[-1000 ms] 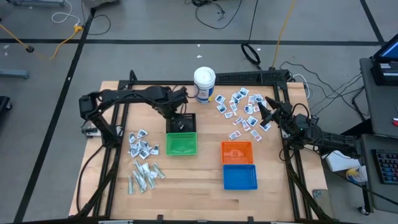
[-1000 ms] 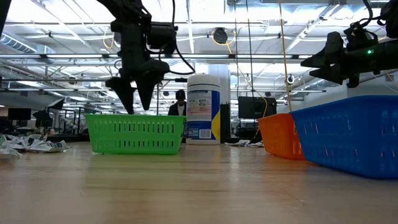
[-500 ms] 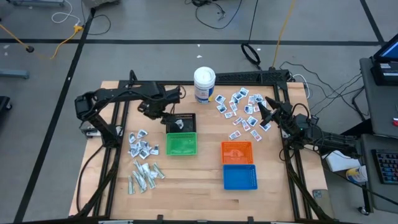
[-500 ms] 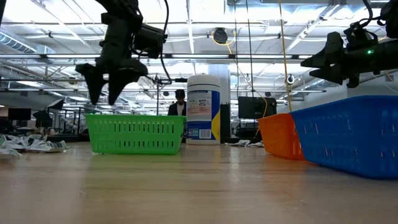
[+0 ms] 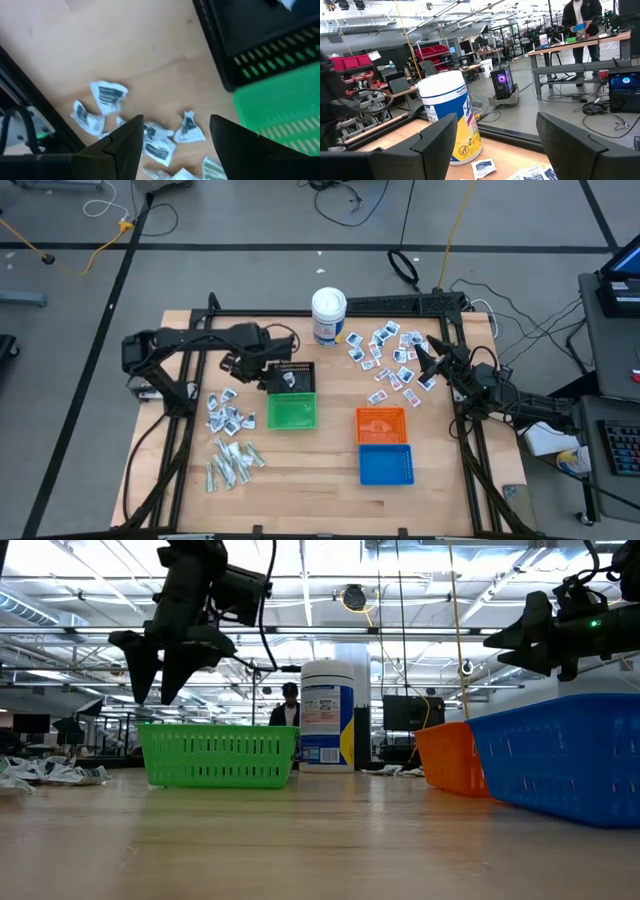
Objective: Pick & Place First Aid Supplies
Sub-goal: Put the black pad into the black bin
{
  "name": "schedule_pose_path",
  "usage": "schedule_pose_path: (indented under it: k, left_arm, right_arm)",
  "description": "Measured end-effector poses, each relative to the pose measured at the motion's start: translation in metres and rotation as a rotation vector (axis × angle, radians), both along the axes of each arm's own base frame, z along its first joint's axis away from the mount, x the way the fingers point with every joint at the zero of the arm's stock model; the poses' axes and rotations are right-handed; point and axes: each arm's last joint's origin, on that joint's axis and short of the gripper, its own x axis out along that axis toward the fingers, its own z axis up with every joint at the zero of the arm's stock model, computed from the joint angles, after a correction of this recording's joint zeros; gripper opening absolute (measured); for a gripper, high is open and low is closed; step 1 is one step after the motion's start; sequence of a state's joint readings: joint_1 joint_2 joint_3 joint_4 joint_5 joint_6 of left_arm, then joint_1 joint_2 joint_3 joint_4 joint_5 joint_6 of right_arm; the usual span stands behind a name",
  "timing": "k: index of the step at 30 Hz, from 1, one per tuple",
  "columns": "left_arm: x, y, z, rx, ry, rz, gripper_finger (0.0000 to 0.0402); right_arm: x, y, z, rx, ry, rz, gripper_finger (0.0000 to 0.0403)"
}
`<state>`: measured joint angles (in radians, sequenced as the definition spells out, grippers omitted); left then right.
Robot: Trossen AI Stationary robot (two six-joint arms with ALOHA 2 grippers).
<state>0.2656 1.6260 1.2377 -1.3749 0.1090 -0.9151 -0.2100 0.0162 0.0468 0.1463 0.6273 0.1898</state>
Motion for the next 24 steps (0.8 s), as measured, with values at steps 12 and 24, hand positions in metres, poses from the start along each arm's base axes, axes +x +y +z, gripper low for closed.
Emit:
schedule_pose_path:
  k: [12,24]
  left_arm:
    - [0.004,-0.050,0.010,0.005,-0.043,-0.049,0.0230]
    - [-0.018,-0.069,-0.015,0.013,-0.046,-0.059,0.0230]
  right_arm:
    - [0.000,0.000,0.000,0.000,0.000,0.000,0.0267]
    - [0.000,0.000,0.000,0.000,0.000,0.000,0.0267]
